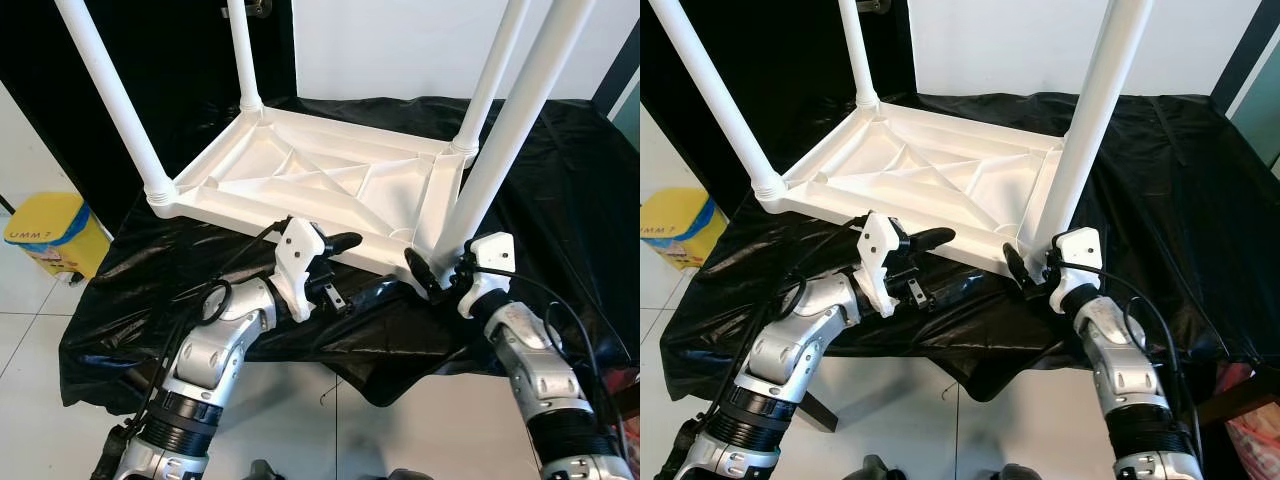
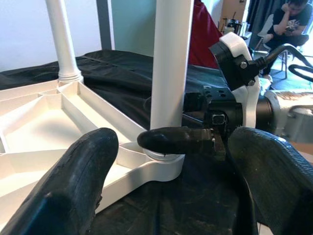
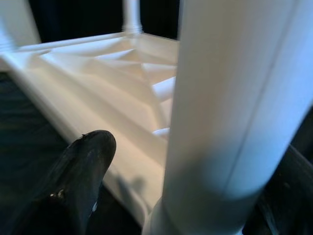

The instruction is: Building children table

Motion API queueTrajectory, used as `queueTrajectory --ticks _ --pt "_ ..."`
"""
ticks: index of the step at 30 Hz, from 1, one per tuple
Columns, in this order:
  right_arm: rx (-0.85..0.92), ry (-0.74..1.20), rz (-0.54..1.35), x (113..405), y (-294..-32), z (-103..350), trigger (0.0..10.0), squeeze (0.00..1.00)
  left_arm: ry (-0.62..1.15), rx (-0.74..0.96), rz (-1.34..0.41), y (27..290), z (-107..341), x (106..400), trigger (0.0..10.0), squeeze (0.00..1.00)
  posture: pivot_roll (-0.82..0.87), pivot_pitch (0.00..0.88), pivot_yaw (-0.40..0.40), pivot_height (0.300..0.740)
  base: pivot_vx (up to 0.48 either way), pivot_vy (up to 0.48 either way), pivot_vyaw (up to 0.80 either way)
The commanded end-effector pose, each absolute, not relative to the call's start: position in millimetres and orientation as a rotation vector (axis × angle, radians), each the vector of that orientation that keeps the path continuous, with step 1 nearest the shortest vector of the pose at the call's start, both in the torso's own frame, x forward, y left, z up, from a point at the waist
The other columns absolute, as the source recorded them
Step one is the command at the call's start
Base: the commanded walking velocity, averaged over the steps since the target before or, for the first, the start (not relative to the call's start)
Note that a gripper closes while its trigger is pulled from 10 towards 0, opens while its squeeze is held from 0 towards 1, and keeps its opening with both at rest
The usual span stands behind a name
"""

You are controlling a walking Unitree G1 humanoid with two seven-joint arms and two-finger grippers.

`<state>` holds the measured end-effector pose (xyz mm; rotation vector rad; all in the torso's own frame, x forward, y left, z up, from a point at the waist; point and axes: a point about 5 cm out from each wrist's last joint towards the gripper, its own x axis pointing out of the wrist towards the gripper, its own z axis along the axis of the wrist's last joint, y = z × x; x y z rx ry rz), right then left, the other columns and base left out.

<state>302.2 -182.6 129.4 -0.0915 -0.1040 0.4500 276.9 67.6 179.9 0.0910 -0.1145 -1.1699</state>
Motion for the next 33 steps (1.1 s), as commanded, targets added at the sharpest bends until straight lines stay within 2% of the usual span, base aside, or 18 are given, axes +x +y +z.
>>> queueTrajectory --ticks 1,6,15,16,18,19,31,32,33 --pt "-0.083 -0.087 0.472 303 -181 127 10.0 0.0 -0.107 0.101 -1.176 66 180 277 10.0 0.0 -0.15 0.021 0.001 0.74 0.0 0.0 0.0" --pt "-0.149 -0.024 0.597 318 -190 130 10.0 0.0 -0.091 0.109 -1.195 67 180 276 10.0 0.0 -0.14 0.013 0.008 0.74 0.0 0.0 0.0" --pt "-0.196 0.007 0.681 331 -188 131 10.0 0.0 -0.061 0.119 -1.218 67 176 274 10.0 0.0 -0.12 0.007 0.007 0.74 0.0 0.0 0.0" --pt "-0.209 0.015 0.694 333 -186 130 1.9 0.0 -0.043 0.135 -1.225 67 174 272 10.0 0.0 -0.12 0.007 0.007 0.74 0.0 0.0 0.0" --pt "-0.209 0.015 0.694 333 -186 130 1.9 0.0 -0.043 0.135 -1.225 67 174 272 10.0 0.0 -0.12 0.007 0.007 0.74 0.0 0.0 0.0" --pt "-0.215 0.023 0.702 335 -184 129 0.0 0.0 -0.027 0.144 -1.23 68 171 271 10.0 0.0 -0.12 0.007 0.006 0.74 0.0 0.0 0.0" --pt "-0.197 0.034 0.695 333 -187 118 0.0 0.0 -0.002 0.166 -1.235 69 168 270 10.0 0.0 -0.12 0.004 0.019 0.74 0.0 0.0 0.0" --pt "-0.187 0.032 0.662 331 -190 117 8.1 0.0 -0.001 0.167 -1.241 68 167 270 10.0 0.0 -0.13 0.004 0.023 0.74 0.0 0.0 0.0" --pt "-0.172 0.027 0.636 329 -192 116 10.0 0.0 0.002 0.168 -1.245 67 167 270 10.0 0.0 -0.13 0.003 0.024 0.74 0.0 0.0 0.0"
